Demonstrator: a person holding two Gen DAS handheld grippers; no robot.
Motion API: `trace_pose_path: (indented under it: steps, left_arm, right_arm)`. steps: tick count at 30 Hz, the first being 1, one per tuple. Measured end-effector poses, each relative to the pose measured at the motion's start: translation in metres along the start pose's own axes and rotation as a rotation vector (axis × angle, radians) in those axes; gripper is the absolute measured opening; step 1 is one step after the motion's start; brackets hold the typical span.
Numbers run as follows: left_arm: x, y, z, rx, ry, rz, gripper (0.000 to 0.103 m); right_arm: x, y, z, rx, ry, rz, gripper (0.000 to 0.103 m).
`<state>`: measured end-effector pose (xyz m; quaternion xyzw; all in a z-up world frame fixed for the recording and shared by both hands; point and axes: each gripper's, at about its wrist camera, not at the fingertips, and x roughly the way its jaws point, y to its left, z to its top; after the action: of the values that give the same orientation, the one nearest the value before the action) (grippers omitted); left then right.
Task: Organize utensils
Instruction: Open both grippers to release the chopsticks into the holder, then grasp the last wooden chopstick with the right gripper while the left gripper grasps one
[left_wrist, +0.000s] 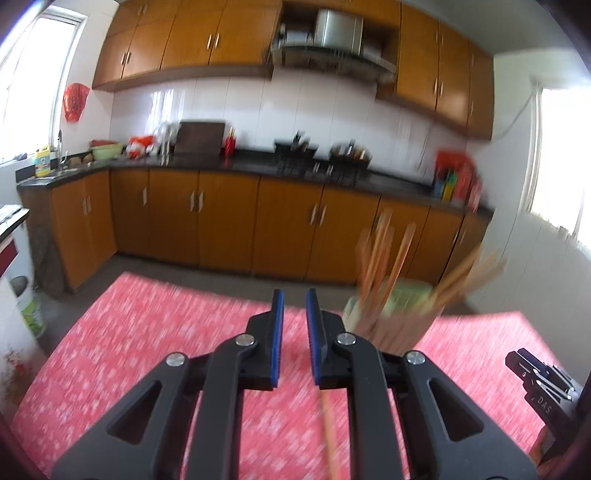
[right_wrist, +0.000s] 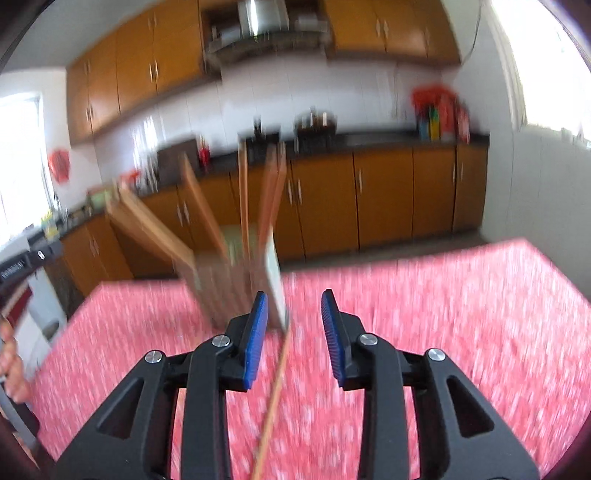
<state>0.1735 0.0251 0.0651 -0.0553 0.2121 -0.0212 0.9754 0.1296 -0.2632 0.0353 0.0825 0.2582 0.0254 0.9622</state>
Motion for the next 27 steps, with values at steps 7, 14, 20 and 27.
trace_pose_path:
  steps: [7, 14, 20, 27]
  left_arm:
    - [0.014, 0.015, -0.079, 0.015, 0.206, -0.018, 0.014]
    - [0.022, 0.003, -0.115, 0.006, 0.306, -0.077, 0.014]
    - [0.03, -0.006, -0.125, 0.007, 0.353, -0.109, 0.014]
    - [0.043, -0.026, -0.137, 0.033, 0.408, -0.167, 0.014]
  right_arm:
    - [0.037, 0.017, -0.081, 0.01, 0.281, 0.086, 0.029]
    - [0.053, 0.029, -0.109, -0.015, 0.369, 0.071, 0.025]
    - [0.058, 0.021, -0.11, -0.002, 0.363, 0.039, 0.008]
    - [0.056, -0.021, -0.101, 0.112, 0.342, -0.062, 0.008]
